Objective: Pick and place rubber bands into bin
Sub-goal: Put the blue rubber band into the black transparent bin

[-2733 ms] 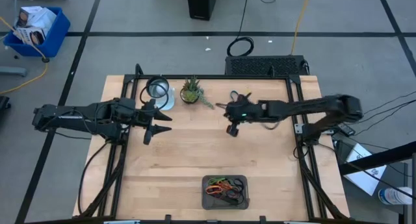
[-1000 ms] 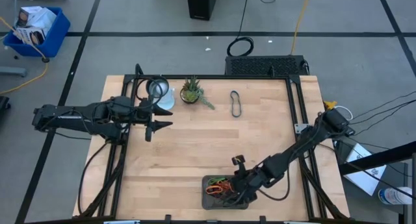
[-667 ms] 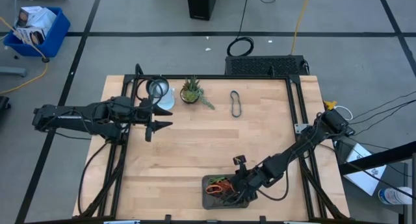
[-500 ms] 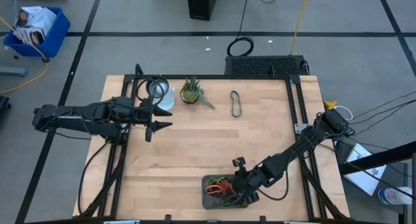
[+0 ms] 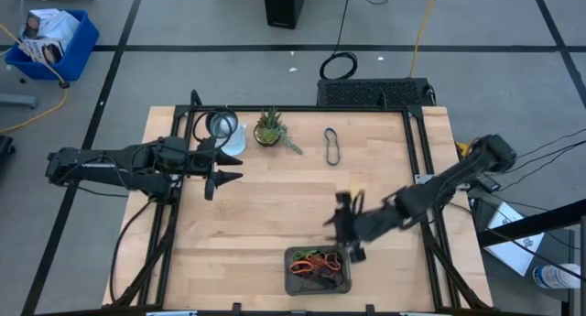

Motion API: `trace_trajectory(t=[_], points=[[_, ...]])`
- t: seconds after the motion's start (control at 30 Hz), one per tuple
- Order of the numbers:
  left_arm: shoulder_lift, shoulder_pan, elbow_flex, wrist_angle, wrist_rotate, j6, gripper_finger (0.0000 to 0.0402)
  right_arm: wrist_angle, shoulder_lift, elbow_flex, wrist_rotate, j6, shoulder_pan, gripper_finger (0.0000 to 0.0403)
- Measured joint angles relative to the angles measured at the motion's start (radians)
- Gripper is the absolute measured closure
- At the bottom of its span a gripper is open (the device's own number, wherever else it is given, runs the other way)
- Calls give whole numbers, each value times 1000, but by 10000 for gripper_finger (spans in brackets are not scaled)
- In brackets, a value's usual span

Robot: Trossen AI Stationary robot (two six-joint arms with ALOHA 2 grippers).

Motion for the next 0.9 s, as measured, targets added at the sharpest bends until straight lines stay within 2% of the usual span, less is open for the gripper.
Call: trace_trajectory(t=[0.13, 0.3, 0.5, 0.57, 0.73, 0.9], points=[[0, 0, 0, 20, 1, -8, 199, 22, -125, 1, 74, -137, -52, 246], [0, 0, 0, 29, 2, -16, 199, 24, -209, 1, 230, -325, -97, 247], [0, 0, 0, 29, 9, -60, 199, 0, -204, 1, 279, -310, -258, 254], [0, 0, 0, 29, 9, -50, 199, -28, -182, 2, 237, -284, -339, 258], [0, 0, 0, 26, 9, -46, 199, -127, -103, 1, 19, -209, -538, 269], [0, 0, 0, 26, 8, -43, 199, -194, 3, 1, -34, -203, -673, 277]])
